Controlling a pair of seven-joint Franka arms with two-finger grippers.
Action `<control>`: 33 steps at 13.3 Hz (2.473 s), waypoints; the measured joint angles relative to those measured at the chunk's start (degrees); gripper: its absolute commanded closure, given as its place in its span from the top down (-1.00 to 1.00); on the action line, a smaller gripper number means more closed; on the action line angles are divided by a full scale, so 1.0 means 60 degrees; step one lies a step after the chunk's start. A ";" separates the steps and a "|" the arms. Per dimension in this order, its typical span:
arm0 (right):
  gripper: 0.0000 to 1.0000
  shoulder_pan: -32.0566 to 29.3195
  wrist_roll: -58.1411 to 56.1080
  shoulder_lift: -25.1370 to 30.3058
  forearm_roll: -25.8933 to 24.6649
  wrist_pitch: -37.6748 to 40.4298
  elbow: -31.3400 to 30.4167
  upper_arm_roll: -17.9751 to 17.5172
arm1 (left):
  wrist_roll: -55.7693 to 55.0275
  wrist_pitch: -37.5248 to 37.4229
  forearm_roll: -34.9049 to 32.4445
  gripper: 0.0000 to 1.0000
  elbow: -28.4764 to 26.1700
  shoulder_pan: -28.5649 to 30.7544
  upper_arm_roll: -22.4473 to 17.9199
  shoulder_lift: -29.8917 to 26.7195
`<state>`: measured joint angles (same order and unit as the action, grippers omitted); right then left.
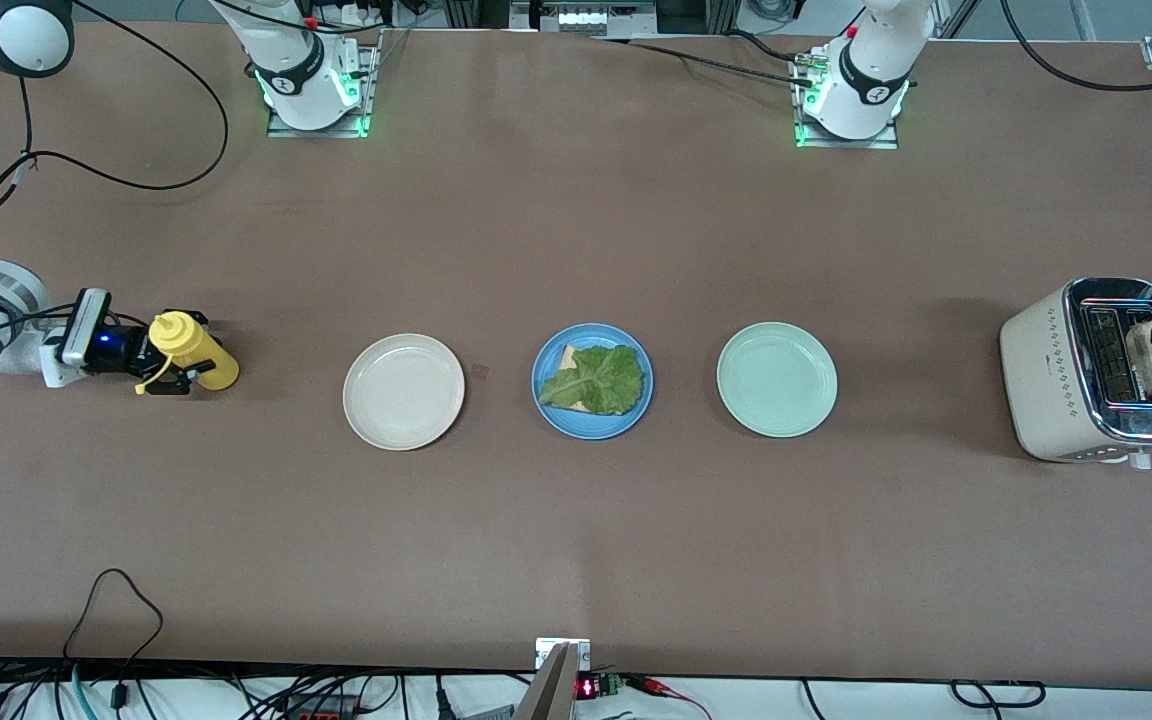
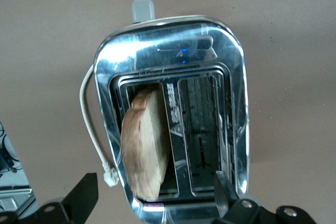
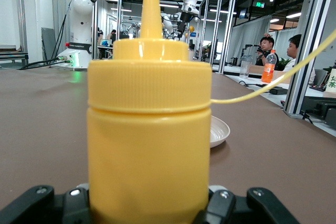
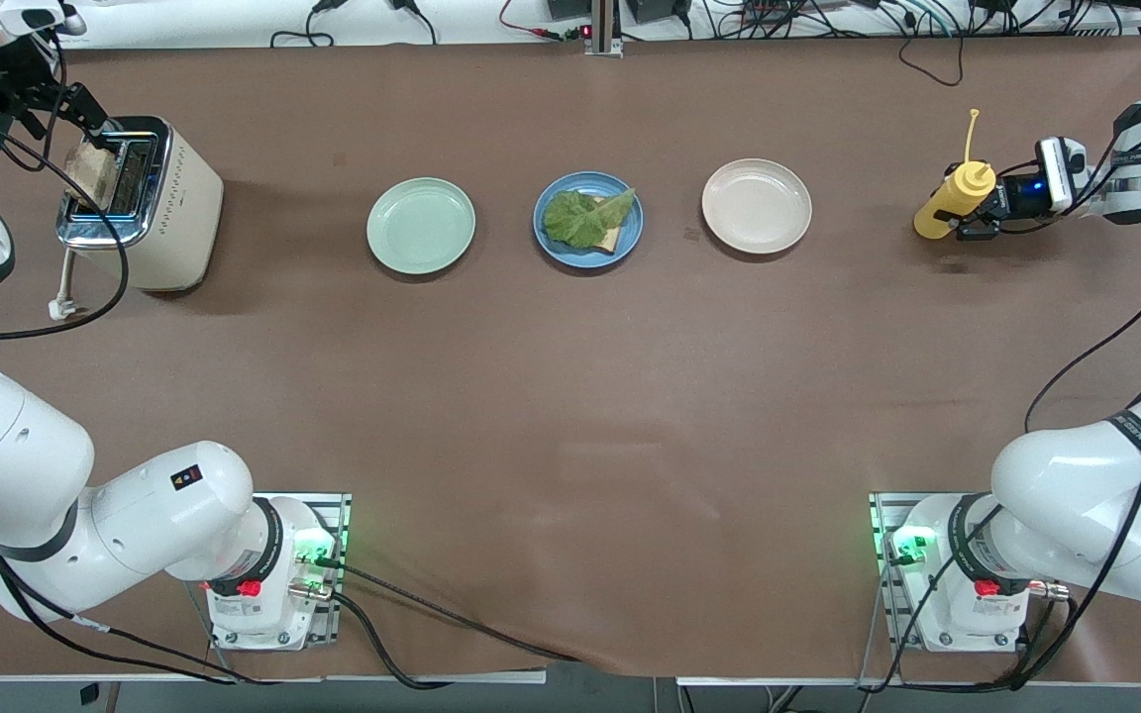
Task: Make sandwich in blue plate with both arms
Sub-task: 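Grasp the second bread slice while the right gripper releases the bottle, then lift the bread from the toaster and carry it over the blue plate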
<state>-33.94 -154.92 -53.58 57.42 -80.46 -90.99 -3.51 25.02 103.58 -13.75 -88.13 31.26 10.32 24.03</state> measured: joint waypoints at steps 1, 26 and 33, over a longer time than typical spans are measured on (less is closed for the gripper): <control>1.00 -0.0027 0.0004 -0.0006 0.0005 0.0004 0.0000 0.0000 | 0.0007 0.0022 0.0000 0.41 0.0008 0.0021 0.0002 0.0102; 1.00 0.0353 0.9209 0.5452 -0.3727 0.0147 0.2943 0.0154 | 0.0580 -0.2234 0.0065 -0.99 0.0911 0.0406 0.1018 -0.1163; 1.00 0.3364 1.4366 0.7207 -0.6017 -0.0232 0.2650 0.0134 | -0.1425 -0.4552 0.0116 -0.97 0.1584 0.0084 0.3565 -0.1314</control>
<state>-13.75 -68.73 -10.34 21.32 -81.85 -75.09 -2.71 16.47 76.27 -13.05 -78.63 31.76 31.71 16.15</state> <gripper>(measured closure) 0.000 0.921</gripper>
